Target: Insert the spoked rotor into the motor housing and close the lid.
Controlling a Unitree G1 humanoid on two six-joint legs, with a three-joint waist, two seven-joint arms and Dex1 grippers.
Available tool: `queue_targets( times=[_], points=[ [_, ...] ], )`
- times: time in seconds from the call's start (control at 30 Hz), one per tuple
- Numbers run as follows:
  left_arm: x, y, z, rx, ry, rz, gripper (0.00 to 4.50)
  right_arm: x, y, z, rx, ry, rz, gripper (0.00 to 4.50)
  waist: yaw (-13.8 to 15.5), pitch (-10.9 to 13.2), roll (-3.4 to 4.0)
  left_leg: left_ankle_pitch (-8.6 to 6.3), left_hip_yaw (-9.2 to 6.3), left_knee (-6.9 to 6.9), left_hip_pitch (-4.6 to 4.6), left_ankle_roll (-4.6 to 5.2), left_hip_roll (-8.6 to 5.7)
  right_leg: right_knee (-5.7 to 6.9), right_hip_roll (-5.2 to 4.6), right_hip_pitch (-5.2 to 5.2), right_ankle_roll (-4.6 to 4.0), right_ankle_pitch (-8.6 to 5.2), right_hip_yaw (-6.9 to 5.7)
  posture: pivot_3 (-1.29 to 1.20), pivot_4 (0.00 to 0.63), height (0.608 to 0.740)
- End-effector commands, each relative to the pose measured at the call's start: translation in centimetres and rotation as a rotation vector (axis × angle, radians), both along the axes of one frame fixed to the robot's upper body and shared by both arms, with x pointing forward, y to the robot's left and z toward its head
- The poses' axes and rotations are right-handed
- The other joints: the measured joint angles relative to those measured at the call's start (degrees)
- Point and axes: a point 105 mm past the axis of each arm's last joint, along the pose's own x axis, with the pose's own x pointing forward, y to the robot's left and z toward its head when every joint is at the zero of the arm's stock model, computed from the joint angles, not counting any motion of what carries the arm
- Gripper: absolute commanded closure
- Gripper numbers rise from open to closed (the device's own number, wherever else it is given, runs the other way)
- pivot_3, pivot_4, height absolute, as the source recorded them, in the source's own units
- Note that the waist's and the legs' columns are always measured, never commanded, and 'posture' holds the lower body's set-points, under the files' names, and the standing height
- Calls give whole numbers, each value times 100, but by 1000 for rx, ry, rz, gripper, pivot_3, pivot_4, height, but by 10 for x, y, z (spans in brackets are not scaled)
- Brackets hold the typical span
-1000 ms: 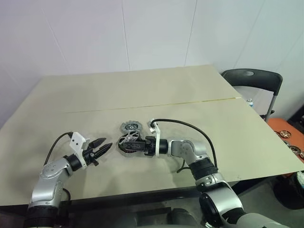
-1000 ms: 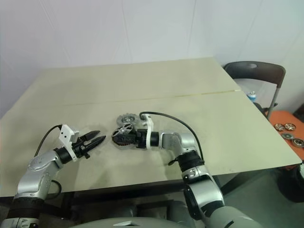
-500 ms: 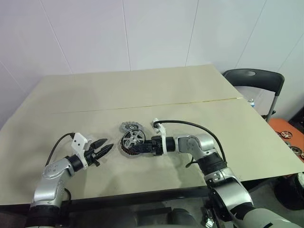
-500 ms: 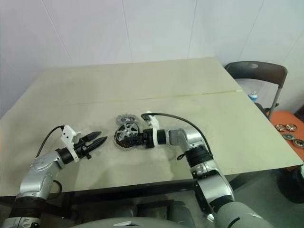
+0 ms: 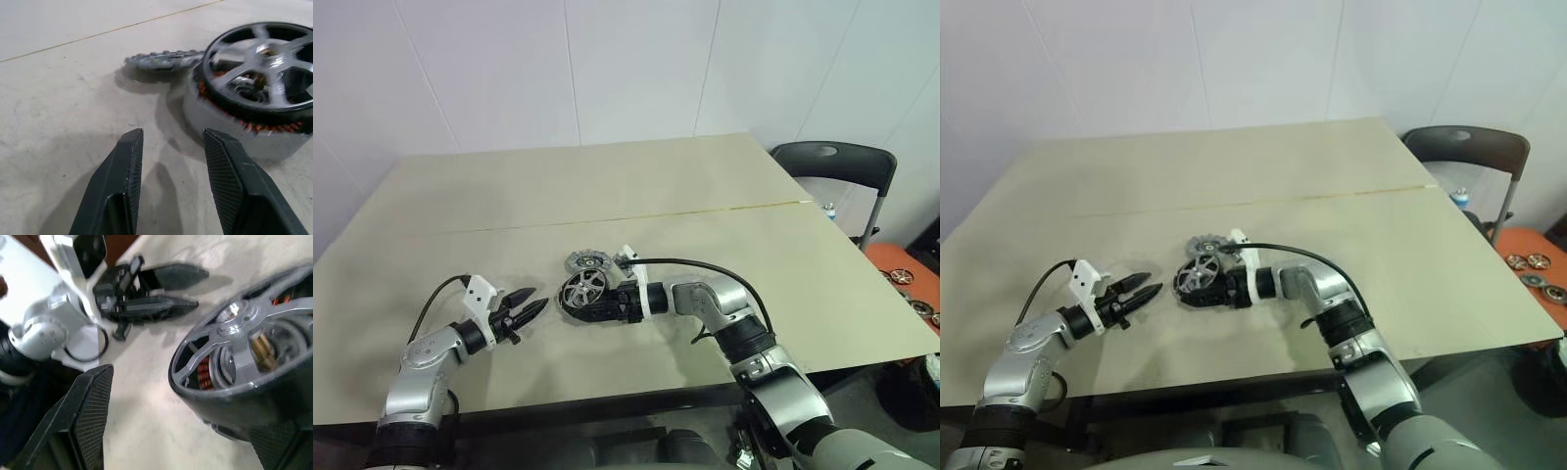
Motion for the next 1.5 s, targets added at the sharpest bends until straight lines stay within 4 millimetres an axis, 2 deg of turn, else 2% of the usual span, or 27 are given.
queue_targets(
  times=[0.03, 0.33, 0.53, 0.83, 0.93, 1.2, 1.23, 1.43, 1.5],
  points=[
    [5, -2, 9, 8, -46, -9, 2446, 0, -4, 3, -48, -39, 40, 555, 11, 0, 1, 0, 0, 0, -1, 0, 0, 0, 0, -1, 0, 0, 0, 0, 0, 740],
    [5, -6, 6, 1, -42, -11, 2446, 0, -7, 9, -87, -82, 104, 555, 21, 0, 1, 0, -3, 0, -11, 0, -2, -3, -3, -6, 0, 0, -4, 0, 0, 740],
    [4, -7, 5, 0, -38, -11, 2446, 20, 3, 15, -41, -76, -13, 555, 19, 0, 1, 0, -3, 0, -12, 0, -2, -1, -3, -9, 0, 0, -3, 0, 0, 740],
    [4, -9, 4, 0, -31, -20, 2446, 33, 13, 12, -4, -54, -119, 555, -5, 0, 1, 1, -4, 0, -14, -2, -2, 4, -1, -17, -1, 0, -3, 0, 0, 740],
    [4, -9, 3, 1, -29, -22, 2446, 35, 13, 9, -2, -53, -141, 1187, -11, 1, 1, 1, -4, 0, -14, -2, -1, 5, 0, -17, -1, 0, -2, 0, 0, 740],
    [4, -10, 3, 3, -27, -23, 2446, 29, 13, 2, -4, -29, -121, 3974, -10, 1, 2, 1, -2, -4, -27, -1, -2, 4, -1, -33, -1, 0, -1, 0, 0, 740],
    [4, -10, 3, 3, -26, -23, 2446, 28, 13, 2, -3, -24, -114, 4160, -11, 1, 1, 1, -2, -5, -26, -1, -2, 4, -1, -33, -1, 0, 0, 0, 0, 740],
    [5, -10, 2, 5, -25, -23, 2446, 18, 20, 21, 119, 49, -72, 4150, -9, 1, 2, 1, -1, -5, -27, -1, -2, 4, -2, -33, -1, 0, 0, 0, 0, 740],
    [5, -10, 2, 6, -24, -23, 2446, 15, 22, 35, 196, 99, -53, 4150, -8, 1, 2, 1, -1, -4, -28, -2, -2, 6, -2, -35, -1, 1, 1, 0, 0, 740]
  ],
)
